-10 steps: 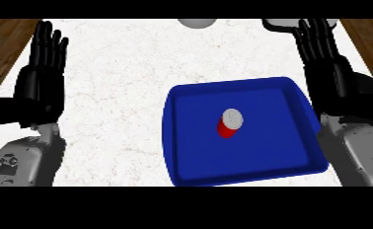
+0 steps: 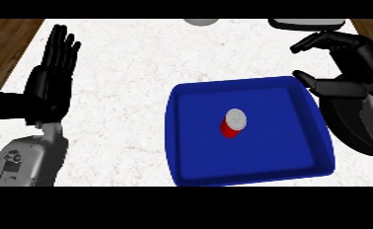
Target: Pick the can from the tray and place it in the pot
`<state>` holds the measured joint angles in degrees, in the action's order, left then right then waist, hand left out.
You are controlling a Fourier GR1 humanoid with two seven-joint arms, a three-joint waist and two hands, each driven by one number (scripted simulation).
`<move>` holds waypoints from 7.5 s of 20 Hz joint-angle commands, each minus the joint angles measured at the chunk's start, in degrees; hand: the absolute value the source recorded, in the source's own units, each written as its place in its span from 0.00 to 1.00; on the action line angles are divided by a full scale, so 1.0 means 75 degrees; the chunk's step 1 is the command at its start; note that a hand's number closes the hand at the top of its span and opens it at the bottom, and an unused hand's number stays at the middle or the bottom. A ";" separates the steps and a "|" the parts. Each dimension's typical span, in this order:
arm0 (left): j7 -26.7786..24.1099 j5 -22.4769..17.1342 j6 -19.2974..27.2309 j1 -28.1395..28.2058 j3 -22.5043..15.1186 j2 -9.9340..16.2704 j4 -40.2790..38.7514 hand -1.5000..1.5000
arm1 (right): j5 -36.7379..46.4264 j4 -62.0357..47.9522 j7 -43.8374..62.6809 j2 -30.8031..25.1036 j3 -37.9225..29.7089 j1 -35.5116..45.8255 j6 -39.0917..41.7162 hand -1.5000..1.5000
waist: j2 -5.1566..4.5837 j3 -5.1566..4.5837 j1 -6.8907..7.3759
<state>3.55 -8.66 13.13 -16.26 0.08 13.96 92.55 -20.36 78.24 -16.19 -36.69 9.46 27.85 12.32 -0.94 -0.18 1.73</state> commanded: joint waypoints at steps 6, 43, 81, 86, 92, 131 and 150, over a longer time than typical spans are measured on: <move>-0.0156 -0.0287 -0.0494 0.0359 0.0148 0.0063 -0.0264 0.50 | 0.2451 -0.1712 -0.4257 -0.0754 0.0460 -0.0231 0.1206 0.00 | 0.0073 0.0036 -0.0071; -0.0384 0.0277 -0.0720 0.0455 0.0388 -0.0479 -0.0393 0.50 | 0.7528 0.0283 -0.0496 0.1783 0.1797 -0.0571 0.1578 0.00 | 0.0125 0.0025 -0.0212; -0.0542 0.0432 -0.1088 -0.0091 0.0872 -0.0645 -0.1167 0.50 | 1.0851 -0.1856 -0.1791 0.4200 0.1991 -0.0606 -0.0129 1.00 | 0.0121 0.0023 -0.0250; -0.0322 0.0375 -0.1150 0.0547 0.0867 -0.0594 -0.0286 0.50 | 1.1028 -0.0843 -0.1791 0.3602 0.1454 -0.1036 -0.0811 1.00 | 0.0136 0.0024 -0.0246; -0.0152 0.0358 -0.1025 0.0218 0.1148 -0.0447 -0.0720 0.50 | 1.1332 0.2654 -0.0199 0.3880 0.2606 -0.3413 -0.0024 1.00 | 0.0249 0.0010 -0.0646; 0.0081 0.0347 -0.1074 0.0032 0.0899 -0.0598 -0.0373 0.50 | 0.6607 0.3913 -0.0012 0.1256 -0.5951 -0.4127 -0.0162 1.00 | 0.0121 0.0052 -0.0236; 0.0163 0.0513 -0.1078 -0.0096 0.0674 -0.0741 -0.0420 0.50 | 0.7712 -0.3824 -0.1972 -0.0393 -0.4862 -0.0920 -0.0011 0.00 | 0.0090 0.0032 -0.0071</move>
<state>3.92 -5.31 4.64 -16.99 6.22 9.18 88.68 38.16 55.77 -33.01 -39.92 -28.64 18.08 7.07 -0.32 0.08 1.15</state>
